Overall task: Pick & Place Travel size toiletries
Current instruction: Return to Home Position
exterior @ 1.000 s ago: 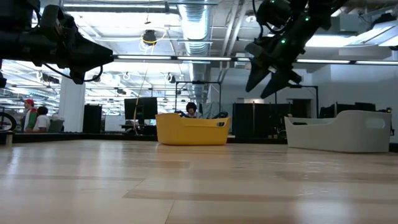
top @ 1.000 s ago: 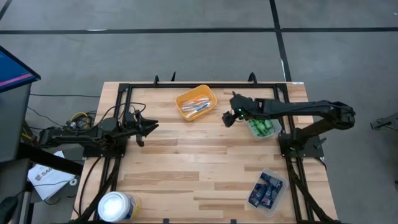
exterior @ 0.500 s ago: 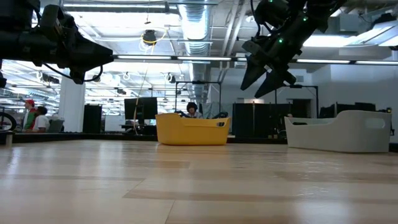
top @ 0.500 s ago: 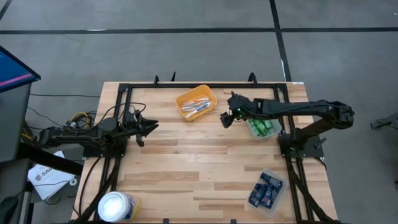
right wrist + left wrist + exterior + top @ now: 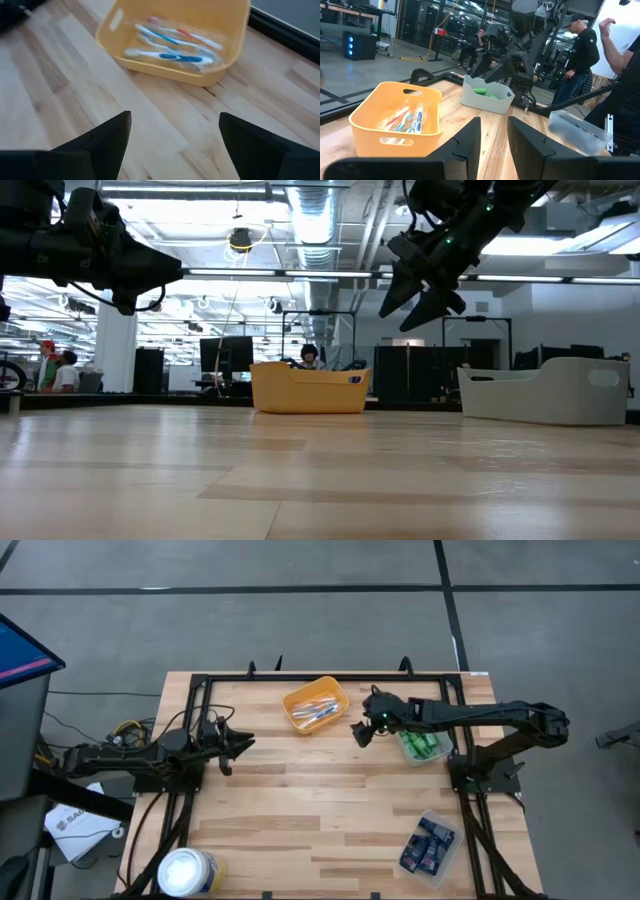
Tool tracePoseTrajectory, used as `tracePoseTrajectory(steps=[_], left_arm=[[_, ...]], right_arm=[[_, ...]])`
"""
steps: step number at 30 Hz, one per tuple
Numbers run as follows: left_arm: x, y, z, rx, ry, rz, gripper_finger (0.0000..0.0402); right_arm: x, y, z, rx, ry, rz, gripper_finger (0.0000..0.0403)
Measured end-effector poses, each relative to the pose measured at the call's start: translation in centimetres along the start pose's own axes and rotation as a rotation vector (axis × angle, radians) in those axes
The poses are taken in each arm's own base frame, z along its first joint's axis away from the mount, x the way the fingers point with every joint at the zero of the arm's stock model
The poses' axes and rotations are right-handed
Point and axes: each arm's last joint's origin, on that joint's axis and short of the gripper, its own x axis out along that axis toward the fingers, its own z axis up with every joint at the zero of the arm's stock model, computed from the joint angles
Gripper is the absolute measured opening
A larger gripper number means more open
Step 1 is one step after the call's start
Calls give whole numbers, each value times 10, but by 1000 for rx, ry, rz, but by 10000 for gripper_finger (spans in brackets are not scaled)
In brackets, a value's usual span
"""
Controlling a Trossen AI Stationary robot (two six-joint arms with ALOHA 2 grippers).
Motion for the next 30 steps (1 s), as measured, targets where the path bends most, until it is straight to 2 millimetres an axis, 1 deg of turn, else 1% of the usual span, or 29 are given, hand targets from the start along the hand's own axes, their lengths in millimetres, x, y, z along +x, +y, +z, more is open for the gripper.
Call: tracePoseTrajectory(steps=[6,12,15,19,30], left_arm=[[0,0,0,0,0,-1,92],[0,0,0,0,1,-4,92],[0,0,0,0,2,-4,92],[0,0,0,0,1,-4,92],[0,0,0,0,0,-3,92]], right_arm=[[-4,1,5,-15,-41,30,295],[-20,-1,13,-32,-110,58,295],[-32,-3,17,-33,-150,77,295],[-53,-7,24,-52,-218,106,295],[-106,-16,29,-134,-390,153,295]])
